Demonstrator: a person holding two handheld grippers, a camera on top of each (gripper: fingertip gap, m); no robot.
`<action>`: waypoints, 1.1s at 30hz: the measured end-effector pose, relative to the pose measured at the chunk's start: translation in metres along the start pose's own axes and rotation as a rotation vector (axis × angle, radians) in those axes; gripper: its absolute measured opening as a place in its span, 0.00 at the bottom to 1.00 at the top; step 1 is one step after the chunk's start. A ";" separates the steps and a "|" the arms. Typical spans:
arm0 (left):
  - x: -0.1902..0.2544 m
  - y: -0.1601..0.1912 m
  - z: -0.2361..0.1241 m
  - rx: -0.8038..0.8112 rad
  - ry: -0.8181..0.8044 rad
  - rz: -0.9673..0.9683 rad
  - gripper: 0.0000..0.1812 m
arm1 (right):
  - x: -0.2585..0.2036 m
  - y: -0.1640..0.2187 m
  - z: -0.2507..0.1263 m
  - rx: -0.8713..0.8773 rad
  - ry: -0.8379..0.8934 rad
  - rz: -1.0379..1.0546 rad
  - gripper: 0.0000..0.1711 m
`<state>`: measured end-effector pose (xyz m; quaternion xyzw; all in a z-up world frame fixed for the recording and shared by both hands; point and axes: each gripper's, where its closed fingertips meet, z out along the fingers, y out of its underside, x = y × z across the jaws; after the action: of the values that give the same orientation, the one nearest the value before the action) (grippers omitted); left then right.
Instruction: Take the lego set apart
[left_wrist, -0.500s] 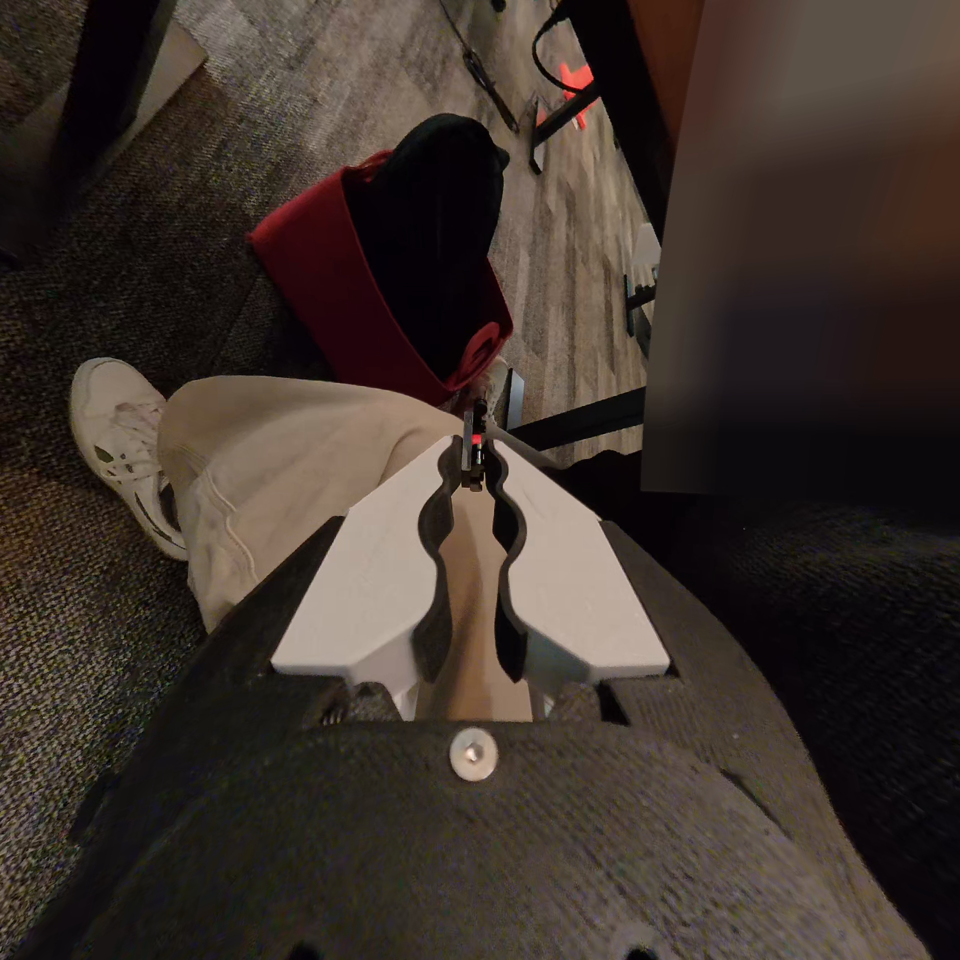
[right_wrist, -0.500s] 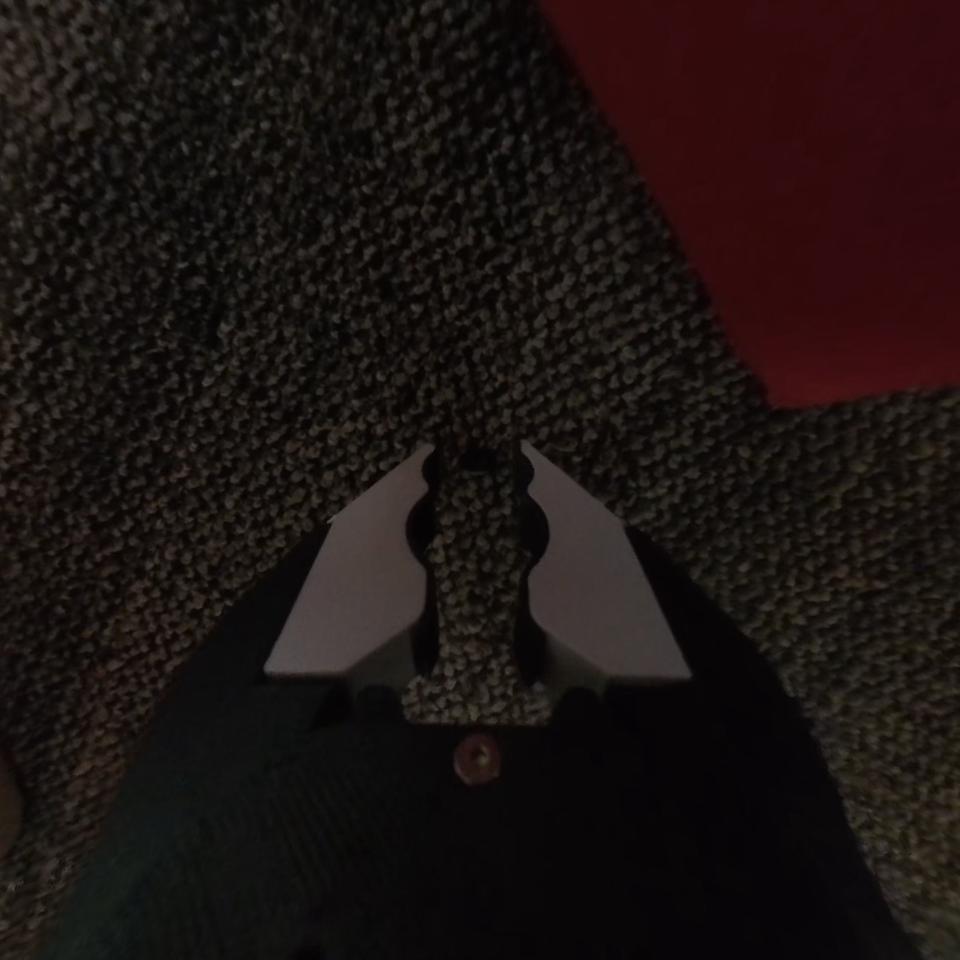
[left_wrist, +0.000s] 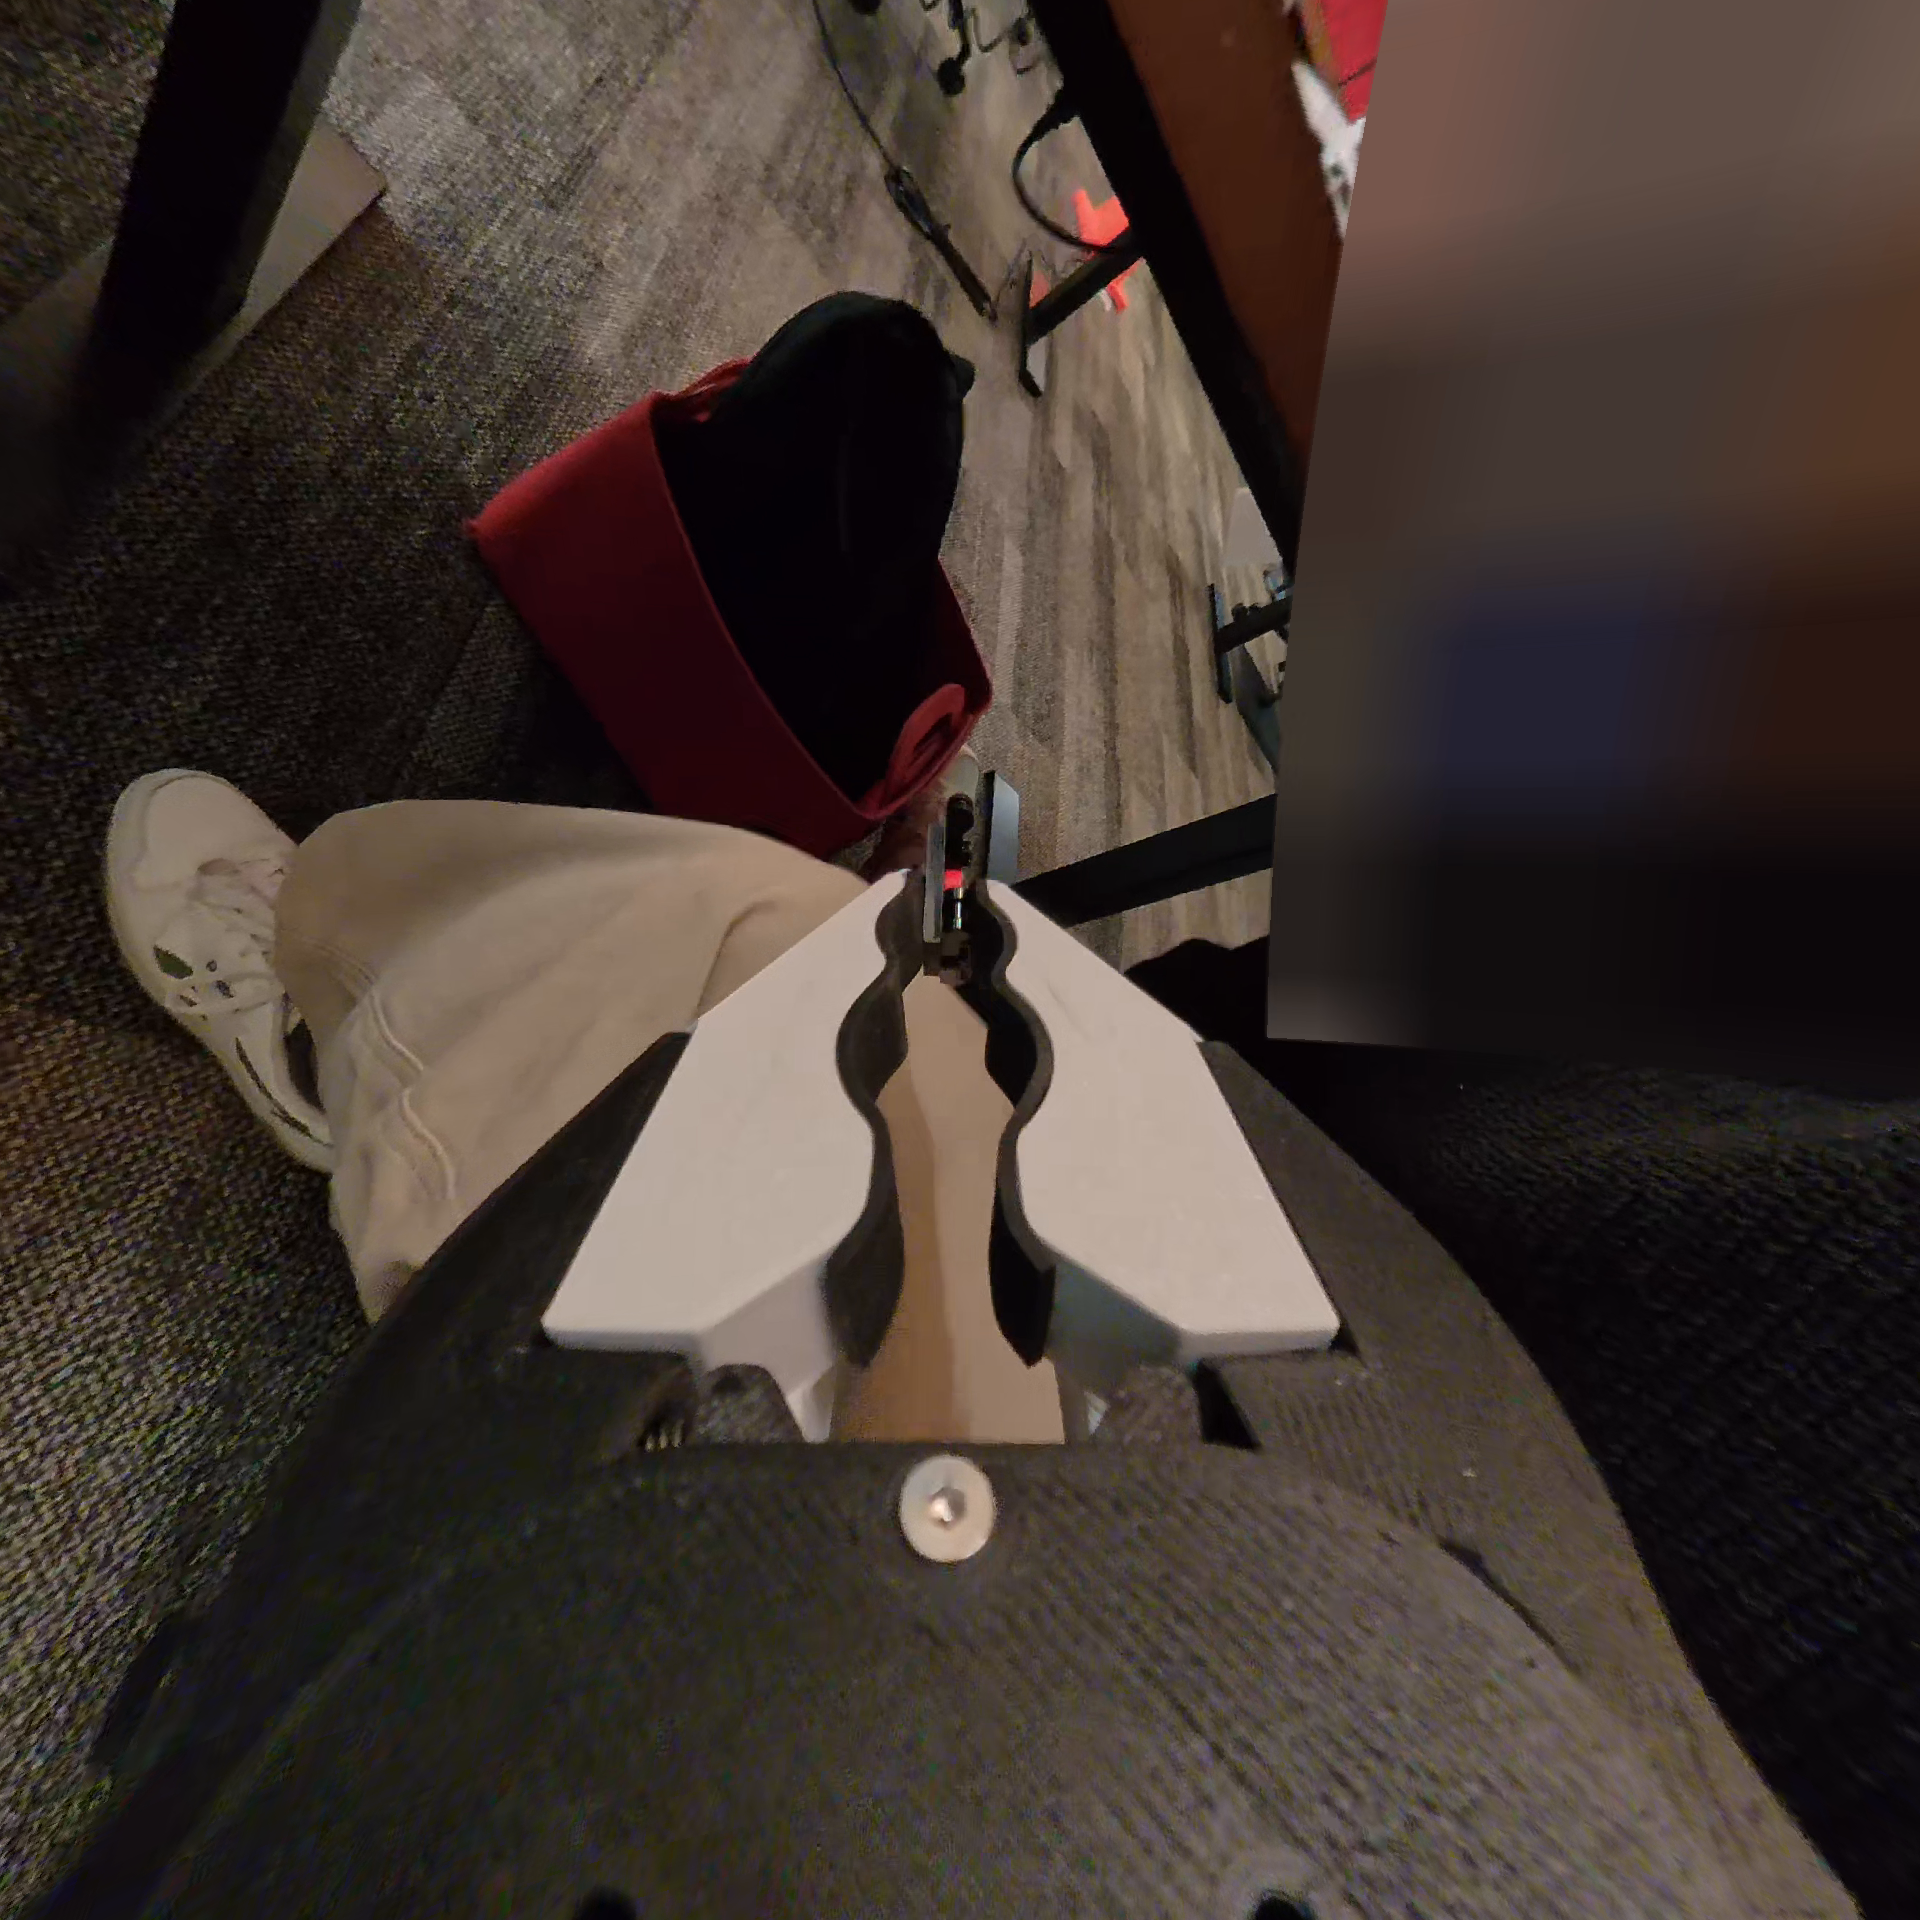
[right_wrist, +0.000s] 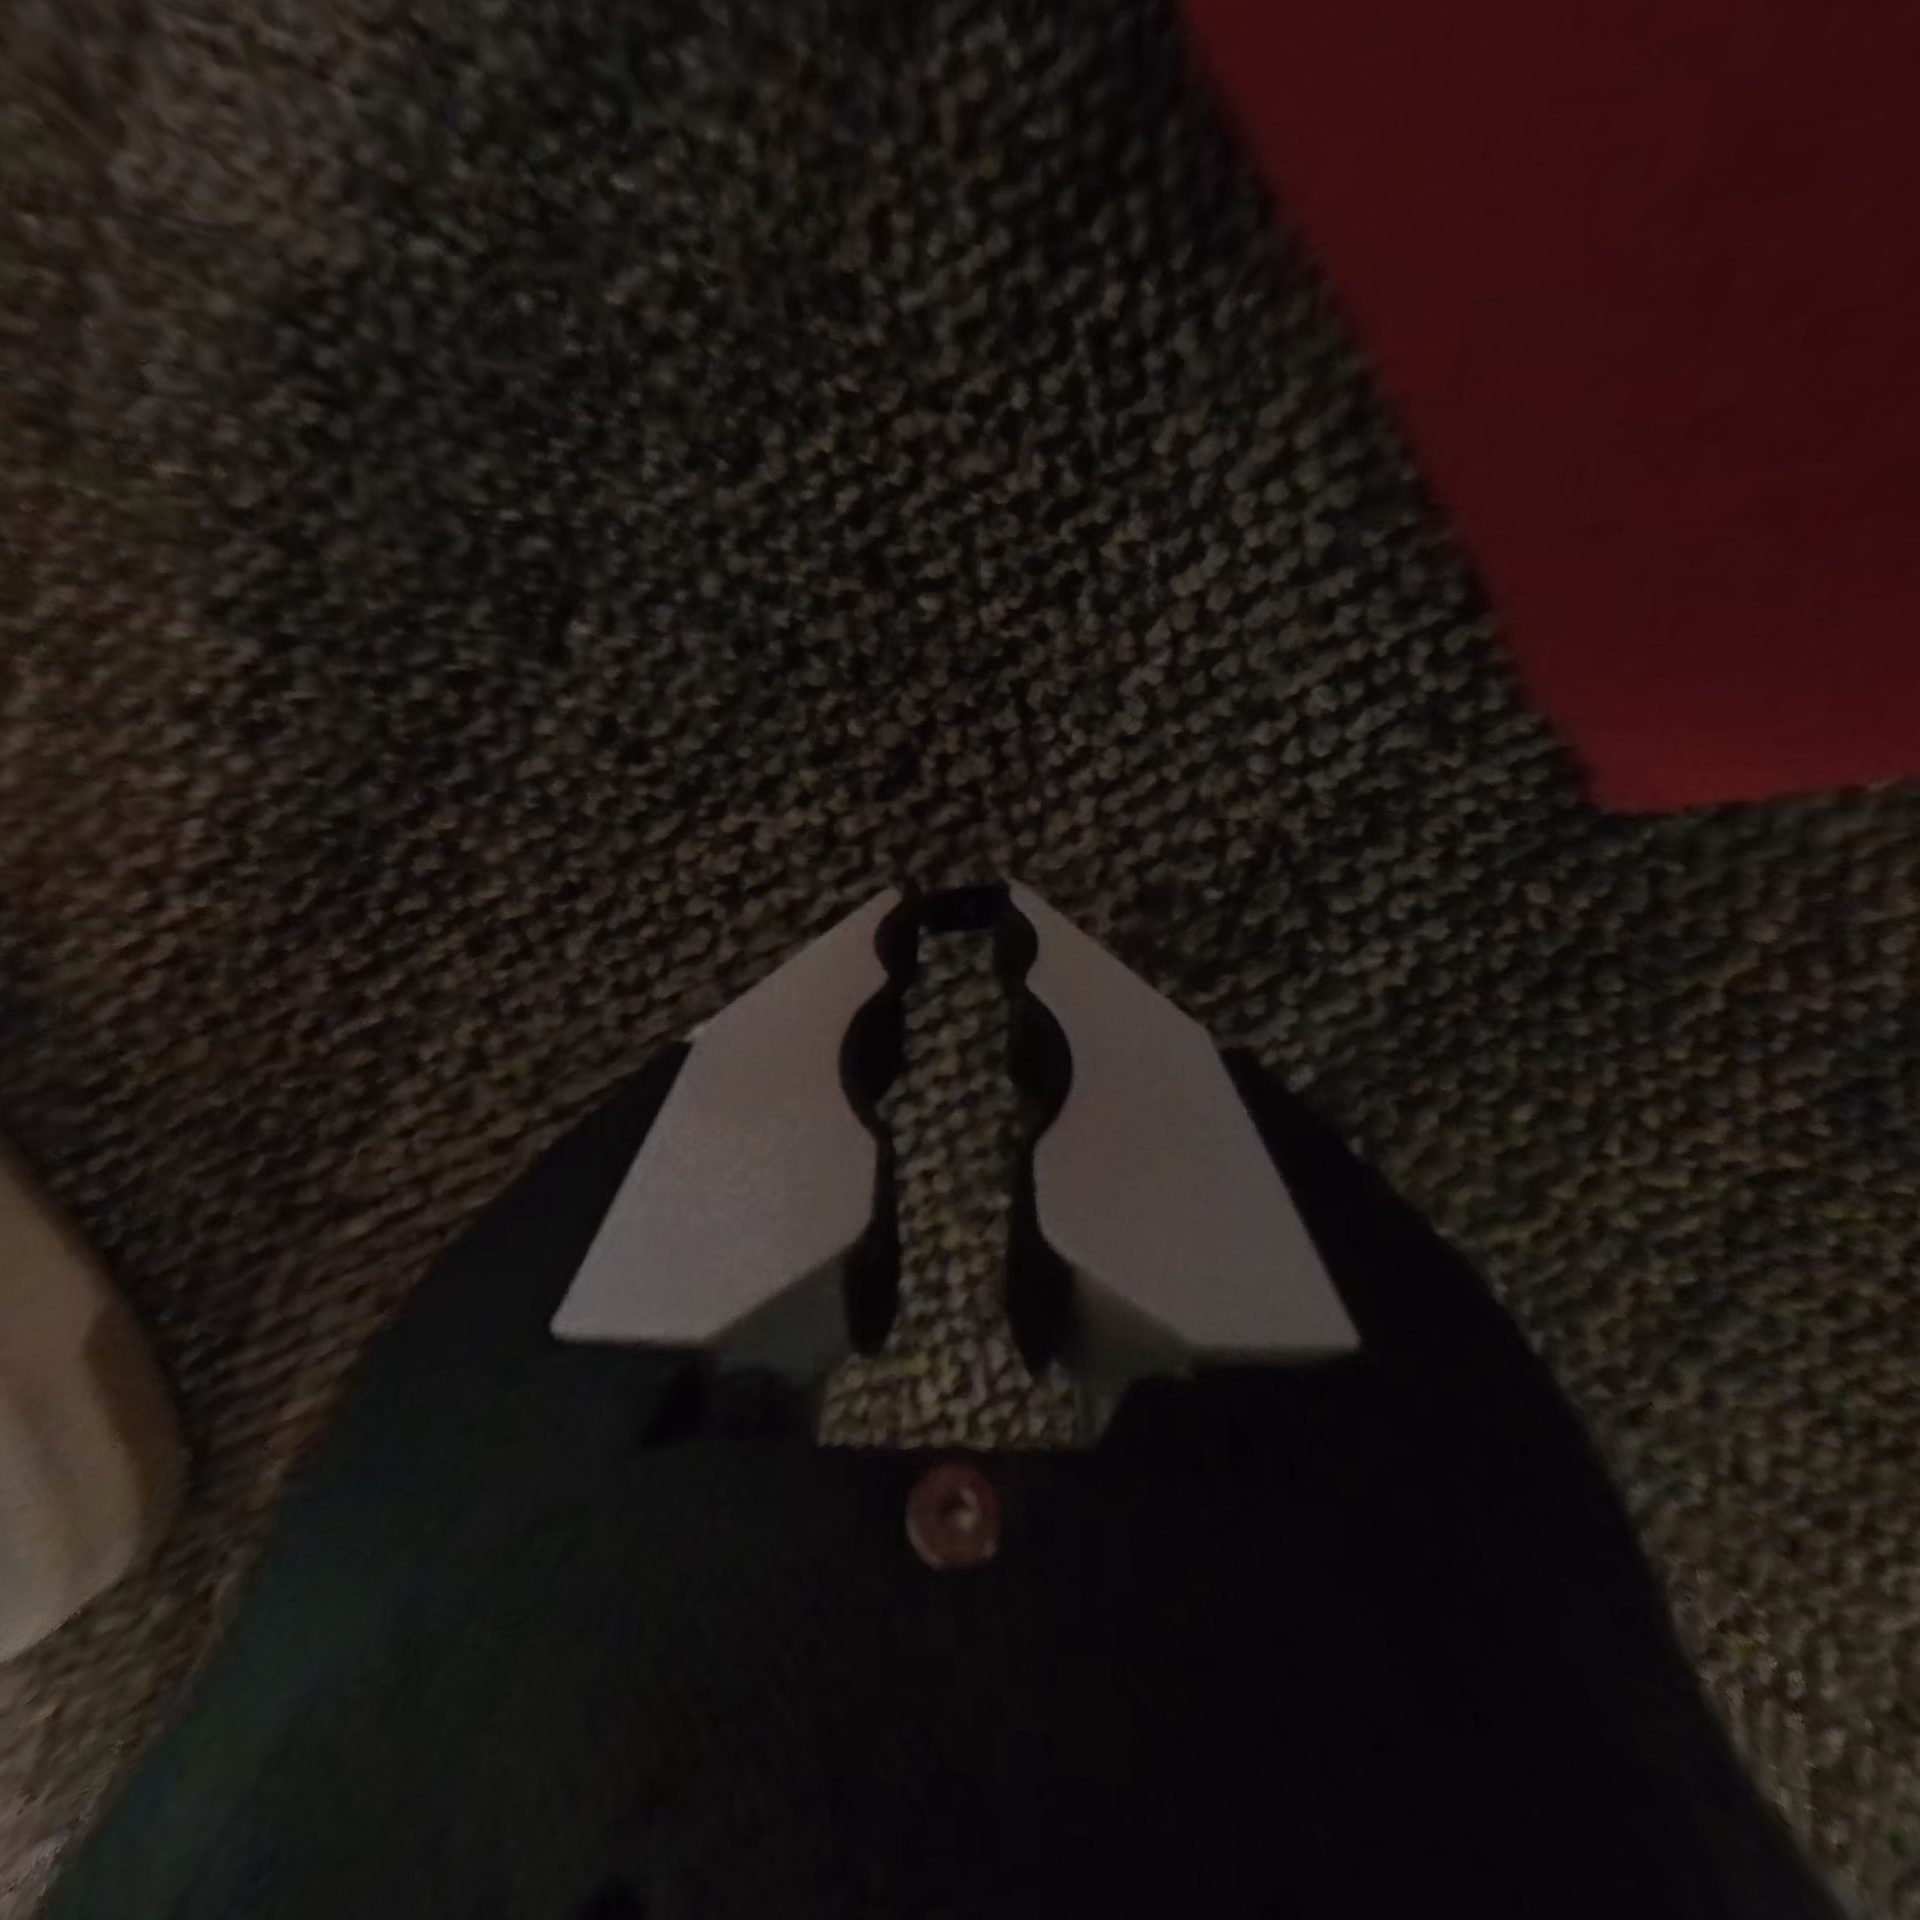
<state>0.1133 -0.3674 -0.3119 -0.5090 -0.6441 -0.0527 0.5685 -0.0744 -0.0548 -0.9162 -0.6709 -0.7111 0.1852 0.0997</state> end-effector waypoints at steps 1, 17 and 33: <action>0.008 -0.004 0.000 0.011 0.014 0.008 0.03 | -0.008 -0.004 -0.012 0.019 -0.019 -0.022 0.08; 0.216 0.031 -0.047 -0.078 0.300 0.474 0.03 | -0.217 -0.088 -0.594 0.716 -0.517 -0.767 0.07; 0.226 0.063 -0.077 -0.094 0.328 0.419 0.03 | 0.040 -0.405 -0.629 0.523 -0.001 -0.180 0.15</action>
<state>0.2483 -0.2527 -0.1397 -0.6417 -0.4210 -0.0453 0.6395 -0.2036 0.0533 -0.1857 -0.5565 -0.6959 0.3531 0.2853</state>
